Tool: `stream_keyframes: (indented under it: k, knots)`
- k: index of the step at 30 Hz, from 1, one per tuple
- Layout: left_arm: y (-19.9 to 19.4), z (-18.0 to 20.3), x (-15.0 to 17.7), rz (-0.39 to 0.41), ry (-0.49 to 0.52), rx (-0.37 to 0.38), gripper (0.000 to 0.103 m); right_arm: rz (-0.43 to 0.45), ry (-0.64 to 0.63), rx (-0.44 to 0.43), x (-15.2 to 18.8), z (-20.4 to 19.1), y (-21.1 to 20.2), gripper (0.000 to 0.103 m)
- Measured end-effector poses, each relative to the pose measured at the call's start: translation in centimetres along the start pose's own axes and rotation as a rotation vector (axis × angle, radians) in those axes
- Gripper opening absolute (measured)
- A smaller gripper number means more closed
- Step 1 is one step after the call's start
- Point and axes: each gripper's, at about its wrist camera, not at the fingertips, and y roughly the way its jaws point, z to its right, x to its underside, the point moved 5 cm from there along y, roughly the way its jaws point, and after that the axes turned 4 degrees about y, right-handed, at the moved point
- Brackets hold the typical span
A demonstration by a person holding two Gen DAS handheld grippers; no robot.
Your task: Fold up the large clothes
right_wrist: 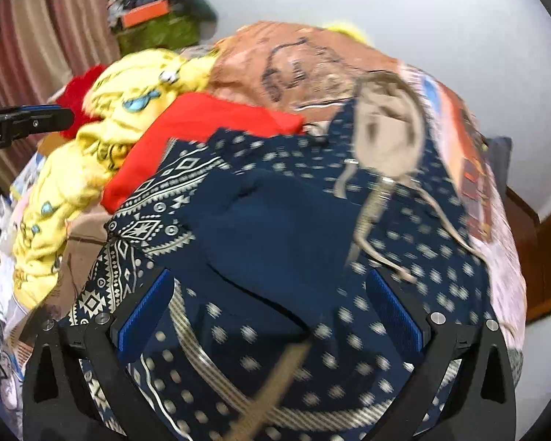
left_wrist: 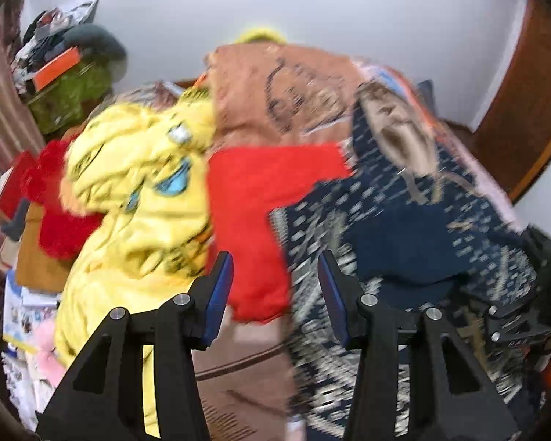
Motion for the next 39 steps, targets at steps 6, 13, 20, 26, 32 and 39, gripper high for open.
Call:
stream_keyframes:
  k: [6,13,20,26,32,39]
  knots:
    - [4.4,-1.9,3.6,-0.096,-0.065,0.049,0.047,-0.063,-0.099,0.024,-0.8,-2.9,4.6,0.102]
    - [8.5,0.4,5.7,-0.153,-0.049,0.107,0.047,-0.109,-0.171,0.1,-1.3,-4.1,8.3,0.08]
    - [11.5,1.0,6.7,-0.188,-0.046,0.097,0.047,-0.055,-0.203,0.147,-2.0,-4.0,8.7,0.042]
    - [12.4,0.7,7.2,-0.196,-0.088,0.107,0.048,-0.006,-0.148,0.103,-2.6,-3.1,7.0,0.014]
    - [12.4,0.9,7.3,-0.197,-0.088,0.078,0.05,0.077,-0.024,0.077,-3.0,-0.1,3.2,0.012]
    - [12.2,1.0,7.3,-0.212,-0.105,0.049,0.051,0.164,0.134,0.067,-2.5,5.9,-1.9,0.012]
